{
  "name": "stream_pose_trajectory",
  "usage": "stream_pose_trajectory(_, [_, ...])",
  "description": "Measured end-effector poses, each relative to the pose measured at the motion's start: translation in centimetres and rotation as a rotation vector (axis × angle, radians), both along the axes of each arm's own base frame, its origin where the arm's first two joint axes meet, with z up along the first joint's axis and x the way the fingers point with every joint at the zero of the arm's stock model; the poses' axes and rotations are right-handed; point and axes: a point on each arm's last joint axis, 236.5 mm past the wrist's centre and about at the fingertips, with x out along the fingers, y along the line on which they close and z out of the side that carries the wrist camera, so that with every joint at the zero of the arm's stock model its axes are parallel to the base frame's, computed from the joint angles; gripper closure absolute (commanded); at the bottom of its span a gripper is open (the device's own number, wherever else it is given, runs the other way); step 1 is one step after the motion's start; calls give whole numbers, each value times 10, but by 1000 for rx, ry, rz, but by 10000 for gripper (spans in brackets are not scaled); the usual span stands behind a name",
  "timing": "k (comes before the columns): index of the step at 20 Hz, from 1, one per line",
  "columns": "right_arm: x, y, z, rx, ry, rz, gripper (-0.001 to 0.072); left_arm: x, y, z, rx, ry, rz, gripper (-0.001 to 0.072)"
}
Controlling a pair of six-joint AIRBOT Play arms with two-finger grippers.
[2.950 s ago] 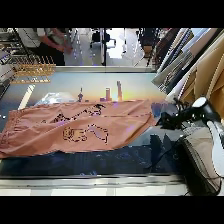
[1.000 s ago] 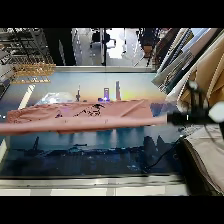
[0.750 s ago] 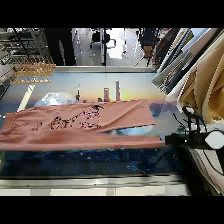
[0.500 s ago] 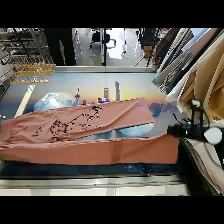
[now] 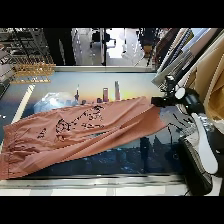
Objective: Fold the clothes and pants, and hang the long-sleeved shirts on hangers.
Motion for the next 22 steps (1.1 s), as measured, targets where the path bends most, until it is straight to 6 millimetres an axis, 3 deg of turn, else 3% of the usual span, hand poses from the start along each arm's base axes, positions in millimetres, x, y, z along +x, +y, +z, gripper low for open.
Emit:
stream_pose_trajectory(1, [4,6,-3,5,7,12,700,-5,-9,-8,-10,46,-33,379])
stream_pose_trajectory(4, [4,17,-11,10,42,41,700,-38,-26,-29,-42,208,-92,384])
stream_pose_trajectory(5, [0,22,-13,20,63,52,700,-56,-27,-35,-40,266,-79,367])
stream_pose_trajectory(7, [-9,31,-17,39,109,71,700,-93,-29,-47,-39,368,-27,175])
stream_pose_trajectory(10, [-22,42,-18,58,164,100,700,-149,-40,-65,-52,450,110,81])
stream_pose_trajectory(13, [-32,49,-13,65,189,125,700,-195,-68,-87,-92,445,272,81])
stream_pose_trajectory(18, [-44,52,-6,58,210,160,699,-223,-117,-121,-156,367,463,89])
stream_pose_trajectory(22, [-47,48,-6,32,218,182,699,-232,-136,-140,-175,360,514,90])
